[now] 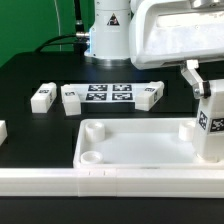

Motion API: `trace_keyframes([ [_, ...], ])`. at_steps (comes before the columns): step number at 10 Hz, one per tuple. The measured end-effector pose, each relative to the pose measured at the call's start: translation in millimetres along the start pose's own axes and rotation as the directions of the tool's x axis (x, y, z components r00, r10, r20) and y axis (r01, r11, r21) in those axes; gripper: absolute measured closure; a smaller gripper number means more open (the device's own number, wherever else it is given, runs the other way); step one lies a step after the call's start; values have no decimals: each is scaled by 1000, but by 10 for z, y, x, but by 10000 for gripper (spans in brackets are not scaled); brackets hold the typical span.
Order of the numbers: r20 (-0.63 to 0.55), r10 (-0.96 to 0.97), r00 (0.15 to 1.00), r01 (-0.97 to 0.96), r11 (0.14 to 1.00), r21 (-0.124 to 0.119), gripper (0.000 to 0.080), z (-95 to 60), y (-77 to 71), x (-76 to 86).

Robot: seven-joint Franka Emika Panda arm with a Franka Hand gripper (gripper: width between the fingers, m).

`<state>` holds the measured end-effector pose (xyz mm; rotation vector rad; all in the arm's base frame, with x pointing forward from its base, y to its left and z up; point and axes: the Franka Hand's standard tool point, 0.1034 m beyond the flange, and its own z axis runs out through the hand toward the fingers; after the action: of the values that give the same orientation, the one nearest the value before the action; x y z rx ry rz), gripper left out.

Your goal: Assemble desk

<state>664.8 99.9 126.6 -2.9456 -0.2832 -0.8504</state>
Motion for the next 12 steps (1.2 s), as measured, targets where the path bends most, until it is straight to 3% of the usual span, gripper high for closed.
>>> trace_keyframes([
  [1, 0, 0, 1000, 0, 1000, 0, 509, 0, 0, -1],
  [2, 0, 0, 1000, 0, 1000, 0, 331, 0, 0, -1],
  [3, 0, 0, 1000, 0, 1000, 0, 214, 0, 0, -1],
  [6, 17, -1, 1000, 1, 1000, 4, 153, -36, -14, 21],
  [10, 45, 1, 999, -1, 1000, 4, 150, -194, 70, 153],
  [12, 44, 0, 999, 0, 1000, 4, 150, -173, 63, 135],
])
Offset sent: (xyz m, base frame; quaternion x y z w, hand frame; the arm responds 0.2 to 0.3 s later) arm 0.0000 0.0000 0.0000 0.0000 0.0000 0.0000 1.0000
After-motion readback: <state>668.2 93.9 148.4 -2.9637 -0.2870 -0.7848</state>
